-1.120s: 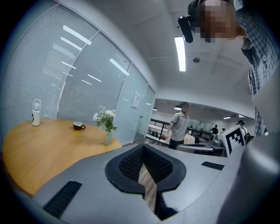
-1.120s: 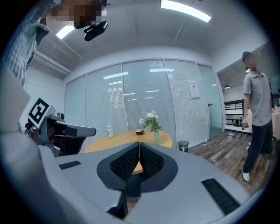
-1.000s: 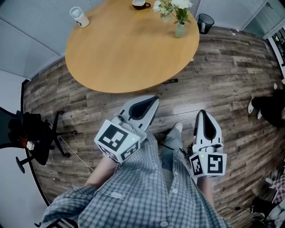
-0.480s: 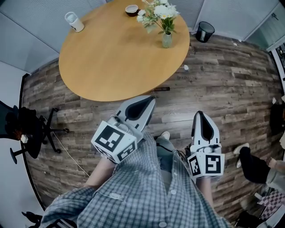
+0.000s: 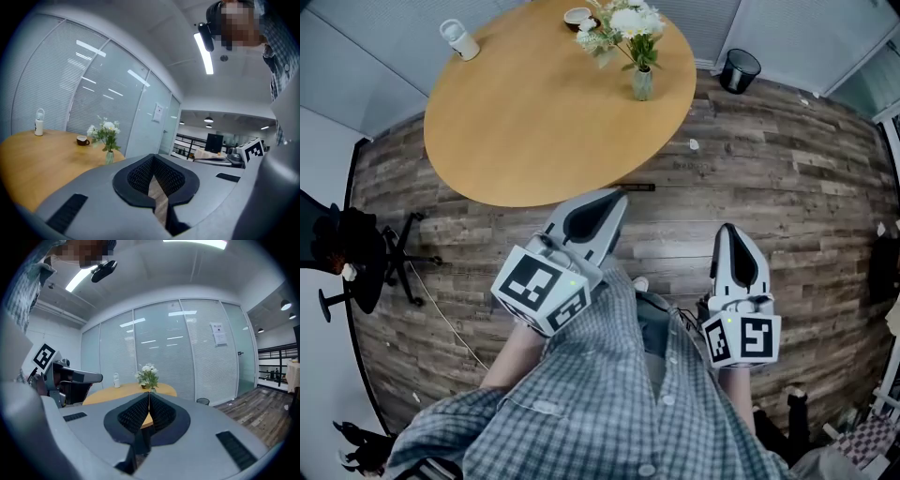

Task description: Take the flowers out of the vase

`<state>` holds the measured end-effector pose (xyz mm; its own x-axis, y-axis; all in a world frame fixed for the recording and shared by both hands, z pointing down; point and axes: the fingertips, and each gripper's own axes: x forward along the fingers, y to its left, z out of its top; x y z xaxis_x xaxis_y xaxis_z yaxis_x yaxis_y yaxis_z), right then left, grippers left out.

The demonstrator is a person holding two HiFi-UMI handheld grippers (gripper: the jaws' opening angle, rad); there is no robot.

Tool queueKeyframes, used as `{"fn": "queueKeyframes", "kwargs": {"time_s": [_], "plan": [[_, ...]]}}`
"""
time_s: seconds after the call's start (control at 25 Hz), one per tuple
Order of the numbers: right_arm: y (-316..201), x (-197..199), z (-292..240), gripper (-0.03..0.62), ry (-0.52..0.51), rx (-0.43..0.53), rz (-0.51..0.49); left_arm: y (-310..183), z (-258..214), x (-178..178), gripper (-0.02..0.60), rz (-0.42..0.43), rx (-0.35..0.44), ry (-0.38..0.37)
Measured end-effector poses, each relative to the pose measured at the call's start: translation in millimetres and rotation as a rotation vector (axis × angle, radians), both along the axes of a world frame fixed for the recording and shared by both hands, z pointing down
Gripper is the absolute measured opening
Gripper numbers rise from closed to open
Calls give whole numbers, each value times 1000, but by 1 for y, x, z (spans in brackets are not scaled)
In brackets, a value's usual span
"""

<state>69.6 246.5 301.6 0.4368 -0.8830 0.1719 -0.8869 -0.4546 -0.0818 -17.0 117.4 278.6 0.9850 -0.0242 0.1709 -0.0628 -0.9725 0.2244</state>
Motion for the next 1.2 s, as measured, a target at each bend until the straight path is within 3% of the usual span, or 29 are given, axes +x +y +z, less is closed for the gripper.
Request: {"fn": "queueKeyframes", "kwargs": {"time_s": [0.28, 0.6, 1.2], "plan": [[-5, 17, 14, 11, -18, -11, 6, -10, 11, 20, 8, -3, 5, -15], [-26, 64, 24, 11, -22, -45, 36, -27, 27, 79, 8, 58, -25, -15], [-142, 158, 14, 11, -4, -70, -43, -124, 30, 182, 8, 55, -10, -30]]}}
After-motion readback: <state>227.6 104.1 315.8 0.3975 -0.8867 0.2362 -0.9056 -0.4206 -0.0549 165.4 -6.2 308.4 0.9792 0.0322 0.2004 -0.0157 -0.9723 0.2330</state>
